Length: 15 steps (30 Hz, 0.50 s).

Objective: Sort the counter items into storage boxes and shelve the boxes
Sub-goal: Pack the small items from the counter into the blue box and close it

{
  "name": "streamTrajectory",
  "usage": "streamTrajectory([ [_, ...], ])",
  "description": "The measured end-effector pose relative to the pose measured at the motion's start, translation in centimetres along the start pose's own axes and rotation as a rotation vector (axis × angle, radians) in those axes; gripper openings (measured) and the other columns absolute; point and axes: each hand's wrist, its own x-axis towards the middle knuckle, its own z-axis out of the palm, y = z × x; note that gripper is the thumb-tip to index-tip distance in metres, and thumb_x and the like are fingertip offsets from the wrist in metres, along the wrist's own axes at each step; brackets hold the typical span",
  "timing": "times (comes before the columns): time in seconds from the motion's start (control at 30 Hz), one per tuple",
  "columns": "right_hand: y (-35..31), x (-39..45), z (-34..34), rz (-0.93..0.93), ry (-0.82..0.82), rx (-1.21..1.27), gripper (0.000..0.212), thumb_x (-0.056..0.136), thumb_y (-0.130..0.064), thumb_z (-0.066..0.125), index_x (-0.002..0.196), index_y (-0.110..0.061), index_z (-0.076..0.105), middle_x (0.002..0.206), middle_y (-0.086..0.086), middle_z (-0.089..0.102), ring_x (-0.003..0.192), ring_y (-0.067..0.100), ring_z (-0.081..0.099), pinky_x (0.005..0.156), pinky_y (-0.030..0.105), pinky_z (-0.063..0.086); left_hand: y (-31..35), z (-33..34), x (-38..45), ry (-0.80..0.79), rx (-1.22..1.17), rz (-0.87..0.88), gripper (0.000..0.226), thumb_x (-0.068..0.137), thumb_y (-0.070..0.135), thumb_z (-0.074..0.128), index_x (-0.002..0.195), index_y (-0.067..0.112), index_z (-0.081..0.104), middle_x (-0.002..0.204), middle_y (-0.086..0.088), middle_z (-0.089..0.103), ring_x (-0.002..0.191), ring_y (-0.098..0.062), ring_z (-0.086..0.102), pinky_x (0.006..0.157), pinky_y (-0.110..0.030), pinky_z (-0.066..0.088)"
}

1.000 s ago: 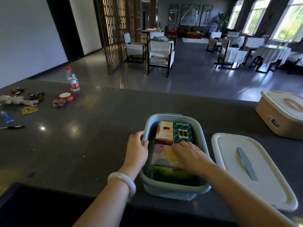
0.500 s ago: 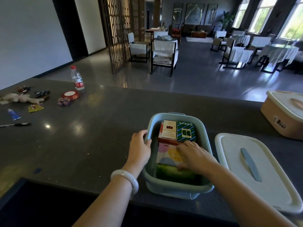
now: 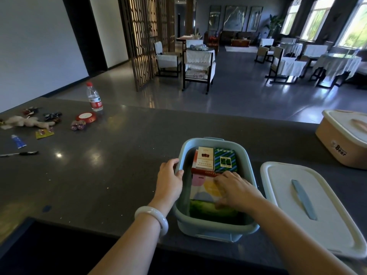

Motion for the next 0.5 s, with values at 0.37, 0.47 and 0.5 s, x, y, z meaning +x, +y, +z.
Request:
streamTrajectory([
  [0.37, -5.0, 3.3, -4.0, -0.088, 0.245, 0.029, 0.041, 0.088, -0.045, 0.061, 0.123, -0.026, 0.054, 0.120, -0.007, 0.054, 0.116, 0.014, 0.049, 0.098, 0.032, 0.042, -0.3, -4.4, 0.6, -0.127, 0.294, 0.115, 0.045, 0.093, 0.043, 0.056, 0.131, 0.019, 0.051, 0.124, -0.001, 0.046, 0.112, -0.019, 0.052, 0.095, -0.035, 0.047],
  [0.47, -9.4, 6.4, -5.1, -0.179, 0.218, -0.094, 0.051, 0.090, -0.052, 0.055, 0.130, -0.021, 0.050, 0.127, 0.001, 0.051, 0.121, 0.022, 0.046, 0.101, 0.037, 0.039, -1.8, -8.2, 1.6, -0.087, 0.624, 0.123, 0.051, 0.095, 0.045, 0.052, 0.137, 0.018, 0.046, 0.130, -0.006, 0.043, 0.120, -0.026, 0.046, 0.101, -0.041, 0.040],
  [0.5, -11.0, 7.4, -5.3, -0.205, 0.193, -0.120, 0.055, 0.090, -0.054, 0.053, 0.133, -0.020, 0.047, 0.130, 0.002, 0.049, 0.123, 0.023, 0.044, 0.102, 0.038, 0.039, -2.4, -9.7, 1.9, -0.089, 0.721, 0.112, 0.052, 0.095, 0.045, 0.051, 0.138, 0.018, 0.043, 0.132, -0.006, 0.042, 0.122, -0.027, 0.044, 0.102, -0.042, 0.039],
])
